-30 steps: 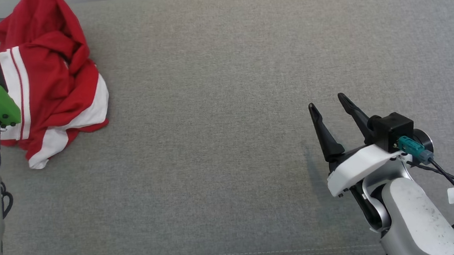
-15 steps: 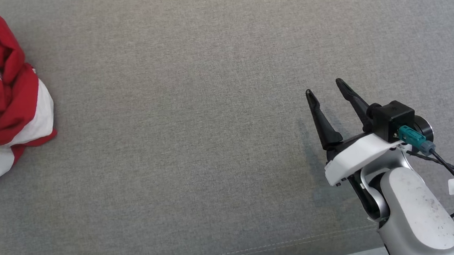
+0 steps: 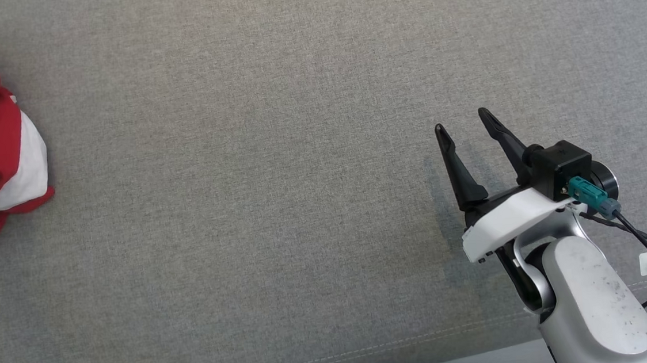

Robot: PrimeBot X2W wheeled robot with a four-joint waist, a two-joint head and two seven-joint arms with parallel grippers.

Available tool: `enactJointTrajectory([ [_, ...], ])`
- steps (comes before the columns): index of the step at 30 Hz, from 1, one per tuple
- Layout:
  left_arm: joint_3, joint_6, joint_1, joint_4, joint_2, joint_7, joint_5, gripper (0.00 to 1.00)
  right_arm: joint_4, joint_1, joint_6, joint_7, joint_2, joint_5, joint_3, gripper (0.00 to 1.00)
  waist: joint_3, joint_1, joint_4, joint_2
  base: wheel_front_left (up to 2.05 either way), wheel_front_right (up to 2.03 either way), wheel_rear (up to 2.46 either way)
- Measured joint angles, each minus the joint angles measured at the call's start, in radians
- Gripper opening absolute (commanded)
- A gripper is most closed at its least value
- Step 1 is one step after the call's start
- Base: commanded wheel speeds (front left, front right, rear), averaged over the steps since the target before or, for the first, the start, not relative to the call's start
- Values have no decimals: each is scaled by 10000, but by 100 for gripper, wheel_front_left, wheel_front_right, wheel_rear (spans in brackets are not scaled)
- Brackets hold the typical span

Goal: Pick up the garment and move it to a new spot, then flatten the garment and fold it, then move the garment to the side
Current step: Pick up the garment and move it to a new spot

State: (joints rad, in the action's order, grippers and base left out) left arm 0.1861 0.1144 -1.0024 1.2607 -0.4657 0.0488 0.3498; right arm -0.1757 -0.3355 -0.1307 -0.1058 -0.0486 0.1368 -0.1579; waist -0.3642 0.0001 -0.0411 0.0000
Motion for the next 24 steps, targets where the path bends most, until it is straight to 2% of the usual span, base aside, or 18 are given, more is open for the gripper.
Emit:
enactJointTrajectory([
  [9, 209, -52, -211, 25, -10, 918, -40, 0, -144, -4, 0, -6, 2, 23, -44, 100, 308, 0, 198, 0, 0, 0, 0],
  [16, 324, 31, -274, 77, 52, 761, 31, 0, -257, -4, 0, -15, 2, 128, -100, 100, 536, -2, 312, 0, 0, 0, 0],
  [17, 309, 58, -278, 84, 71, 744, 130, 79, -280, -3, 0, -17, 4, 142, -127, 100, 564, -2, 315, 0, 0, 0, 0],
  [18, 318, 84, -279, 84, 98, 742, 196, 100, -288, -3, 0, -21, 4, 157, -144, 100, 583, -1, 310, 0, 0, 0, 0],
  [24, 500, 130, -415, 65, 84, 648, 274, 100, -276, 1, 0, -29, 4, 194, -117, 100, 488, -2, 220, 0, 0, 0, 0],
])
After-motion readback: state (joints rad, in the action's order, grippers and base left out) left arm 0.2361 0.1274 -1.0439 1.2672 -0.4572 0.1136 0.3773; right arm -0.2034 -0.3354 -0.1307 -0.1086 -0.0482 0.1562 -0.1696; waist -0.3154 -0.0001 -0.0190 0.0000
